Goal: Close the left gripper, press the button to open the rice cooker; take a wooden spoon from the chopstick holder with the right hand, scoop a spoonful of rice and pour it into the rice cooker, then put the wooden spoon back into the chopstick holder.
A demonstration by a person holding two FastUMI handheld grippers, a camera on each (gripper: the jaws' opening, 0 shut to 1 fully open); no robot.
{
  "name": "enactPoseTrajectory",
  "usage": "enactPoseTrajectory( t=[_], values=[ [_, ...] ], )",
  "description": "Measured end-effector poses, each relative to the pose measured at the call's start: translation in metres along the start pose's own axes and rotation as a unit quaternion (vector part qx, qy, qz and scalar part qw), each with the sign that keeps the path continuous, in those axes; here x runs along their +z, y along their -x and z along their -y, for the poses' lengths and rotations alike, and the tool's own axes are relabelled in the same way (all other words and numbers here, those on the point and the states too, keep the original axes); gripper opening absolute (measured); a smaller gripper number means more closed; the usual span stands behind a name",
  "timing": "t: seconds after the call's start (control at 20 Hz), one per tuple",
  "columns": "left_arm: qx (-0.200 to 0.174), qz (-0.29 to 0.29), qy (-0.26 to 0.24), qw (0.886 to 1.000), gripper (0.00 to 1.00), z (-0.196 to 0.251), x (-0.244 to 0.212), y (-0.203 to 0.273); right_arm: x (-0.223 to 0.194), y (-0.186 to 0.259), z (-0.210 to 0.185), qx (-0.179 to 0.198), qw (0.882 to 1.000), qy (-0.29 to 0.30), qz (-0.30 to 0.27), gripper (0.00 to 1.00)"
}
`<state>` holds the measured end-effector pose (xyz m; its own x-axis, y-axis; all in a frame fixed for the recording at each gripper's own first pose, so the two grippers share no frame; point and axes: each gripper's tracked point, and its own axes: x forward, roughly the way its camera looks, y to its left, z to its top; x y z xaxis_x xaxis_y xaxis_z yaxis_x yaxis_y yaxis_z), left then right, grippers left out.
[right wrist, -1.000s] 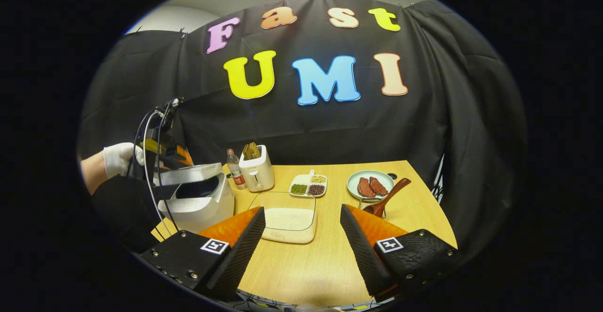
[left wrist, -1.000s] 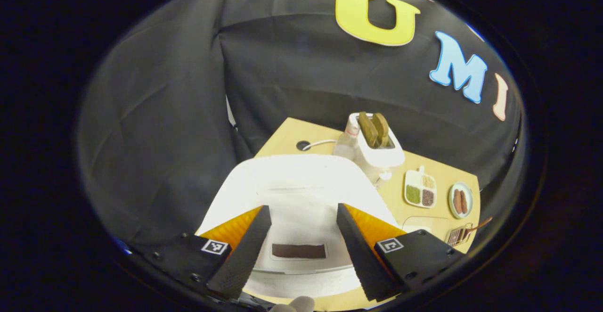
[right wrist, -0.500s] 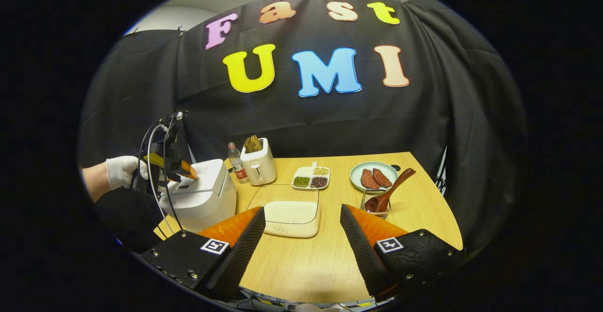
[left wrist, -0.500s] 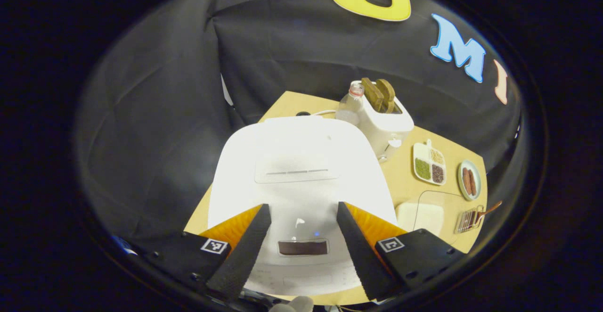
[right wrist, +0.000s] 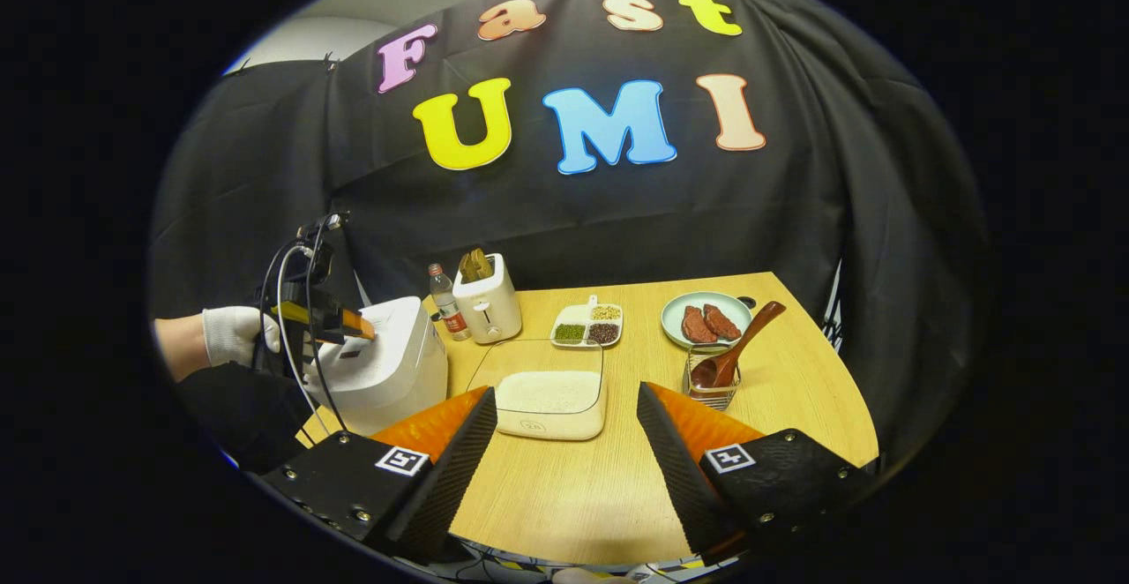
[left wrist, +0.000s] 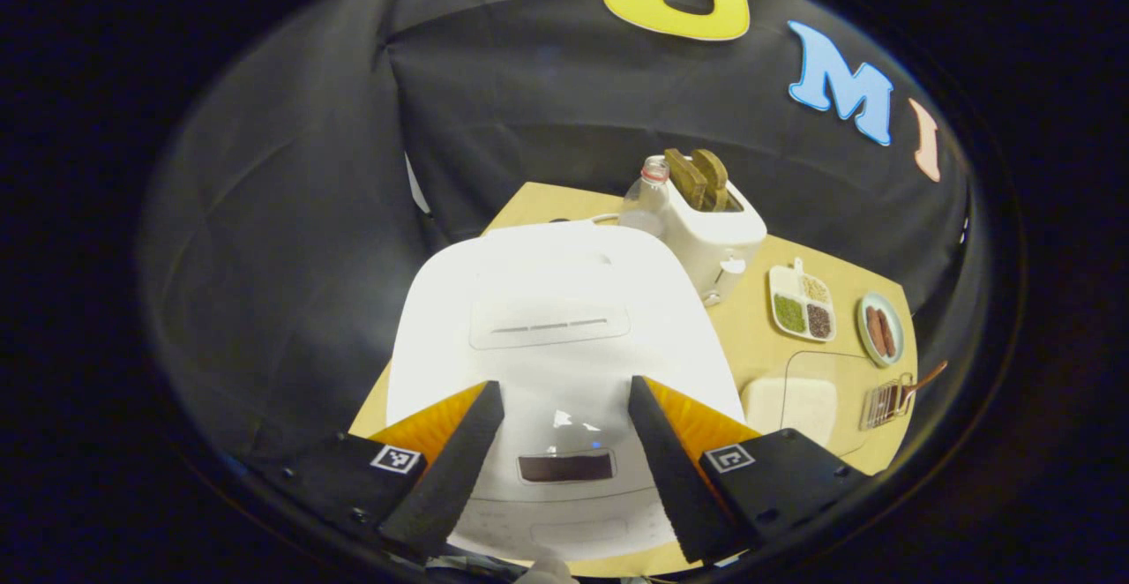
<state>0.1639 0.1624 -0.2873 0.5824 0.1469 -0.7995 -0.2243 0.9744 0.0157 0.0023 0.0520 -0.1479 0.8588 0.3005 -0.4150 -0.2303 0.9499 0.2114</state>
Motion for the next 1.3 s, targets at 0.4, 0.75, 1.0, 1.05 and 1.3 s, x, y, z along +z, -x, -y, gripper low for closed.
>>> enactPoseTrajectory(
  t=[0.4, 0.75, 1.0, 1.05, 1.3],
  values=[
    [0.000, 0.173, -0.028, 0.985, 0.99, 0.017, 0.074, 0.064, 0.035, 0.011, 0.015, -0.027, 0.998, 0.021, 0.045, 0.98],
    [-0.072, 0.363, -0.034, 0.928, 0.99, 0.084, 0.104, 0.254, 0.100, 0.025, 0.025, -0.060, 0.990, 0.035, 0.125, 0.98],
    [-0.106, 0.387, -0.019, 0.916, 0.99, 0.101, 0.060, 0.318, 0.141, 0.042, 0.035, -0.083, 0.980, 0.030, 0.180, 0.98],
    [-0.106, 0.389, -0.022, 0.915, 0.99, 0.103, 0.051, 0.323, 0.145, 0.044, 0.035, -0.083, 0.979, 0.031, 0.184, 0.98],
    [-0.112, 0.389, -0.022, 0.914, 0.98, 0.101, 0.020, 0.335, 0.148, 0.050, 0.030, -0.085, 0.978, 0.038, 0.188, 0.98]
  ],
)
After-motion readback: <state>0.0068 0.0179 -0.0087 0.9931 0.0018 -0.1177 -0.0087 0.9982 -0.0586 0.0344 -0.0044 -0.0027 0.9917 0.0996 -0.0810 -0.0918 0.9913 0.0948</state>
